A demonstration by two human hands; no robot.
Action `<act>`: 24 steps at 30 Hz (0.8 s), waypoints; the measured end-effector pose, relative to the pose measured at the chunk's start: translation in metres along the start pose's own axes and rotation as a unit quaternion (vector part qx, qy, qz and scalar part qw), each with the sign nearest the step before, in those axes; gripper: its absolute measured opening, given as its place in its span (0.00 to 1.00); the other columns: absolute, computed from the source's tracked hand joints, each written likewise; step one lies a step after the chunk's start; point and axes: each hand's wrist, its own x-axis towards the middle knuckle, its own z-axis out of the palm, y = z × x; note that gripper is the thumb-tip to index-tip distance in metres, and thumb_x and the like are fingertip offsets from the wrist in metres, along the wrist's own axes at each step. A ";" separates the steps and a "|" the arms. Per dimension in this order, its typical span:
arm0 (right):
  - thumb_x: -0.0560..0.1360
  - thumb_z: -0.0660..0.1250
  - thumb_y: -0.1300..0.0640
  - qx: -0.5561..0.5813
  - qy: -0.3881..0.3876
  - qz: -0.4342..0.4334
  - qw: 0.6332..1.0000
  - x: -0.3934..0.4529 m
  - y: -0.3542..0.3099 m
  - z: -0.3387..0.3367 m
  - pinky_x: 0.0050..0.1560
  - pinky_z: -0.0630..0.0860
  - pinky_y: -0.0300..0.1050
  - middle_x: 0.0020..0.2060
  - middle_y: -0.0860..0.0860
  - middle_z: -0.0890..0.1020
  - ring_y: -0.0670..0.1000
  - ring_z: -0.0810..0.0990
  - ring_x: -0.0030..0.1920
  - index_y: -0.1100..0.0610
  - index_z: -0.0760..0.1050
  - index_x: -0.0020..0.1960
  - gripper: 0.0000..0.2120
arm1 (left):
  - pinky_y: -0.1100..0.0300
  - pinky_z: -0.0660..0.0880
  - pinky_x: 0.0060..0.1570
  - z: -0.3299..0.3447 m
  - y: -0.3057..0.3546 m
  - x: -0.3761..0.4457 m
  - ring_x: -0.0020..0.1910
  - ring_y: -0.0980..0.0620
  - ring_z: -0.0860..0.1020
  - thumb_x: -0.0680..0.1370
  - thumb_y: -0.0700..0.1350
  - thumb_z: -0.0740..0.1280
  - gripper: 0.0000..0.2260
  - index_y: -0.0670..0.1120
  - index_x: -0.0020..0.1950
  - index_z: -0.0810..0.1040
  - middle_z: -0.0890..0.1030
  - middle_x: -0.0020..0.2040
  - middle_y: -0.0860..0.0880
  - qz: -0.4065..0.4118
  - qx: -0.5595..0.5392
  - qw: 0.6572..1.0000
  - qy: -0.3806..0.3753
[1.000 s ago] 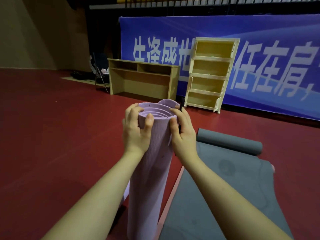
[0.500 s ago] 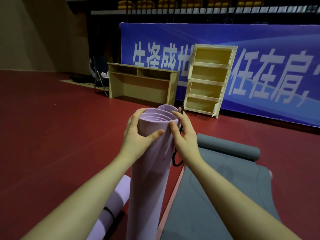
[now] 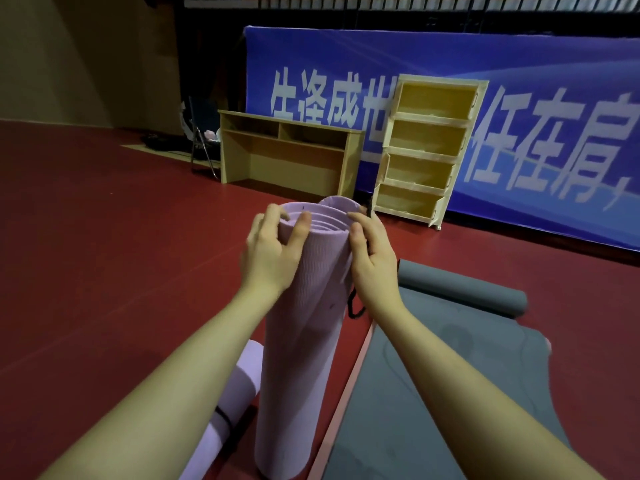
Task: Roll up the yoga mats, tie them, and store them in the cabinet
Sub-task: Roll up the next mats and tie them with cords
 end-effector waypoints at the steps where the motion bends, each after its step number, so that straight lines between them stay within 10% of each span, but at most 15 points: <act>1: 0.78 0.55 0.44 -0.006 -0.004 0.000 1.000 0.002 -0.001 -0.001 0.65 0.62 0.32 0.68 0.47 0.72 0.43 0.67 0.69 0.50 0.75 0.63 0.19 | 0.55 0.70 0.45 0.000 0.002 0.004 0.51 0.44 0.76 0.72 0.67 0.51 0.28 0.47 0.54 0.75 0.77 0.51 0.47 -0.001 0.034 0.999 -0.004; 6: 0.77 0.51 0.39 -0.133 -0.030 -0.063 0.989 0.008 -0.001 -0.015 0.62 0.66 0.46 0.66 0.45 0.74 0.46 0.69 0.65 0.48 0.75 0.65 0.25 | 0.49 0.67 0.65 0.000 -0.006 0.014 0.68 0.46 0.70 0.75 0.58 0.53 0.25 0.46 0.60 0.80 0.76 0.66 0.46 0.118 0.014 0.992 -0.046; 13: 0.79 0.51 0.54 -0.216 -0.112 -0.153 0.958 0.026 -0.021 -0.049 0.57 0.57 0.41 0.58 0.46 0.79 0.41 0.70 0.57 0.51 0.74 0.65 0.19 | 0.49 0.74 0.44 -0.001 -0.005 0.016 0.41 0.46 0.75 0.75 0.60 0.54 0.21 0.44 0.41 0.76 0.74 0.42 0.51 0.084 0.012 0.995 -0.047; 19: 0.79 0.59 0.54 -0.272 -0.087 -0.252 0.925 0.029 -0.026 -0.064 0.51 0.71 0.53 0.46 0.50 0.83 0.56 0.80 0.47 0.56 0.79 0.54 0.12 | 0.51 0.73 0.41 0.000 0.003 0.006 0.40 0.50 0.74 0.75 0.63 0.53 0.23 0.43 0.42 0.73 0.72 0.44 0.52 0.068 -0.015 0.997 -0.043; 24: 0.75 0.64 0.51 -0.296 0.015 -0.315 0.902 0.029 -0.035 -0.063 0.36 0.68 0.46 0.39 0.55 0.75 0.57 0.71 0.38 0.56 0.83 0.46 0.12 | 0.62 0.68 0.45 0.001 0.006 0.002 0.43 0.56 0.72 0.76 0.62 0.54 0.24 0.42 0.46 0.74 0.73 0.49 0.50 0.079 -0.028 0.995 -0.057</act>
